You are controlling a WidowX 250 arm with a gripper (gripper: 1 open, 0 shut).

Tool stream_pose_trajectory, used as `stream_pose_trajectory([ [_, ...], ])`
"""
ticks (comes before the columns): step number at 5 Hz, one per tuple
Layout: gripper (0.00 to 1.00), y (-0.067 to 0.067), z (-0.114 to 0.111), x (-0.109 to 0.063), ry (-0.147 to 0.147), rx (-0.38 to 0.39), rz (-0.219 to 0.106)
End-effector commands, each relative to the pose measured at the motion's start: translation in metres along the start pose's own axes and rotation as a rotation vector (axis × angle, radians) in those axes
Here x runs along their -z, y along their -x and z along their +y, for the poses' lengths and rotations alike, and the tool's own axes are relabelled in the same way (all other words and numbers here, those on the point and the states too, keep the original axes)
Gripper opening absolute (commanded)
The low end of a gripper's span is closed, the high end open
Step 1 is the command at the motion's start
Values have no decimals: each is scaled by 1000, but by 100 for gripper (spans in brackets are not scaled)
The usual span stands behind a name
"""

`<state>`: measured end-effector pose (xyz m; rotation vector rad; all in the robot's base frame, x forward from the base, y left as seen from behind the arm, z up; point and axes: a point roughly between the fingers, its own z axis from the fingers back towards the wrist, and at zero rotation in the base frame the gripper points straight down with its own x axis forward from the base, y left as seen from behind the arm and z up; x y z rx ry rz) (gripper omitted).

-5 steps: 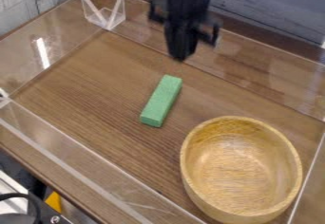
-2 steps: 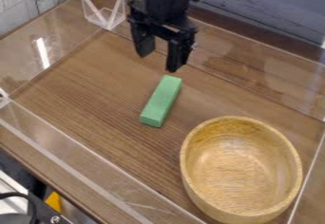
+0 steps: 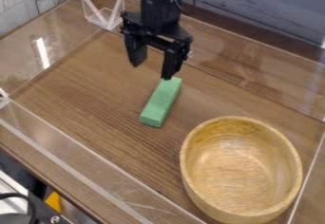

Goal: Put the green block in the brown bowl

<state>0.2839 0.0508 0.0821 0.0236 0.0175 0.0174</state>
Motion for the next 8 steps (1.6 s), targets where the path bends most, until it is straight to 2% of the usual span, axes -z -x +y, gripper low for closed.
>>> stream_pose_trajectory([
  [1, 100, -10, 3, -5, -16, -60, -32],
  [3, 100, -1, -21, 23, -23, -155, -11],
  [4, 100, -4, -25, 43, -30, -168, -6],
  [5, 0, -8, -26, 53, -33, -183, -4],
  [7, 0, 1, -29, 23, -13, -260, 15],
  [8, 0, 8, -54, -6, 13, -195, 2],
])
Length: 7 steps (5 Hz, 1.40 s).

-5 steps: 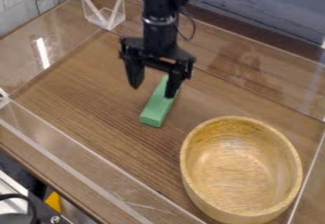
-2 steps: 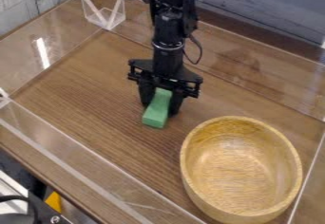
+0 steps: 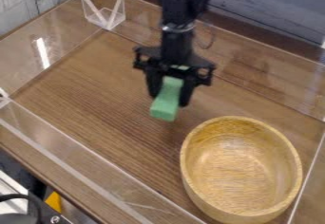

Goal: Put the green block in the brown bowl

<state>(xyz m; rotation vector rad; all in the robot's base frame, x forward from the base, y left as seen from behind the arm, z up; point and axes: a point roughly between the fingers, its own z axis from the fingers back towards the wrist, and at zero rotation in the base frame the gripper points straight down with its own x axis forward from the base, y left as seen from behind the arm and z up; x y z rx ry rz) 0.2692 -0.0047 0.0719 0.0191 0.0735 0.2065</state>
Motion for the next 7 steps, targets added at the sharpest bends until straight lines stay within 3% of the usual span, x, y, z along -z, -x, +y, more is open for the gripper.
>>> stream_pose_trajectory([
  [1, 0, 31, -44, -36, 40, 118, -65],
  [3, 0, 93, -126, -16, 51, 236, -40],
  [4, 0, 108, -115, -39, 74, 288, -78],
  [5, 0, 113, -107, -46, 86, 269, -98],
  [7, 0, 111, -113, -33, 86, 252, -100],
])
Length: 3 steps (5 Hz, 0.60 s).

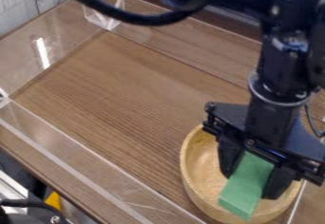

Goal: Put the green block in the brown bowl

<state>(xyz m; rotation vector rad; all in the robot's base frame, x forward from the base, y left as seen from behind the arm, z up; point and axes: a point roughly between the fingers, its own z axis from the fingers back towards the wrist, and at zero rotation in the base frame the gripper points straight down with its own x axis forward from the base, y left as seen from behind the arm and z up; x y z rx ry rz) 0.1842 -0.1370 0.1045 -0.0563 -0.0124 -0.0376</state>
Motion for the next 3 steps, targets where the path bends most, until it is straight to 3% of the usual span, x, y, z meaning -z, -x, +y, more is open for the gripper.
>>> stream_pose_trajectory([
  [1, 0, -7, 9, -4, 10, -4, -20],
  [2, 0, -12, 20, -5, 13, -21, -17],
  [3, 0, -5, 21, -8, 11, -60, -17],
])
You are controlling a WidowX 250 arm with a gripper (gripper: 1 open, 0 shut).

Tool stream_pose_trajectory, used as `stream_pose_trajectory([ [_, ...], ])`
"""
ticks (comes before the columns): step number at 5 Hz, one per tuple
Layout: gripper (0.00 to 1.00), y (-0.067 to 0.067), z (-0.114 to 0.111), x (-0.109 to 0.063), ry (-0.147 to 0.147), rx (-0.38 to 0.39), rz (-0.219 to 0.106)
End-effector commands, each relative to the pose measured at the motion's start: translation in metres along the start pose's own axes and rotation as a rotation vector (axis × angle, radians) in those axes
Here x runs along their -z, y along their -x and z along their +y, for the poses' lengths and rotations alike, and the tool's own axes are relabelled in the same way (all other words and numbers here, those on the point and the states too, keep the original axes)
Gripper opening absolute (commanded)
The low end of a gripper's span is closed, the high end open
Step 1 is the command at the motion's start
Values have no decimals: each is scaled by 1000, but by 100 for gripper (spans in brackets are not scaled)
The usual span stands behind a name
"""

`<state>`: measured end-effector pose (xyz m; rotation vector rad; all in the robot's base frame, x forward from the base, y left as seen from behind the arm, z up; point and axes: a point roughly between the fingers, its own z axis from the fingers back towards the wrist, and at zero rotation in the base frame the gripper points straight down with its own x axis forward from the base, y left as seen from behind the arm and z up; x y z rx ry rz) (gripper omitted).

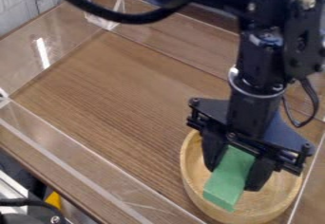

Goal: Put the green block in the brown bowl

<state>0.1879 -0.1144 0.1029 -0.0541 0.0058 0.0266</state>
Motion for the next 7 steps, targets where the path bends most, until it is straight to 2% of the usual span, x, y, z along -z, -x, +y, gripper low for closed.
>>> stream_pose_trajectory([
  [1, 0, 3, 0, -14, 13, -49, -33],
  [4, 0, -4, 24, -11, 9, 89, -23],
  [6, 0, 0, -8, -5, 8, 128, -16],
  [7, 0, -3, -7, -11, 9, 202, -12],
])
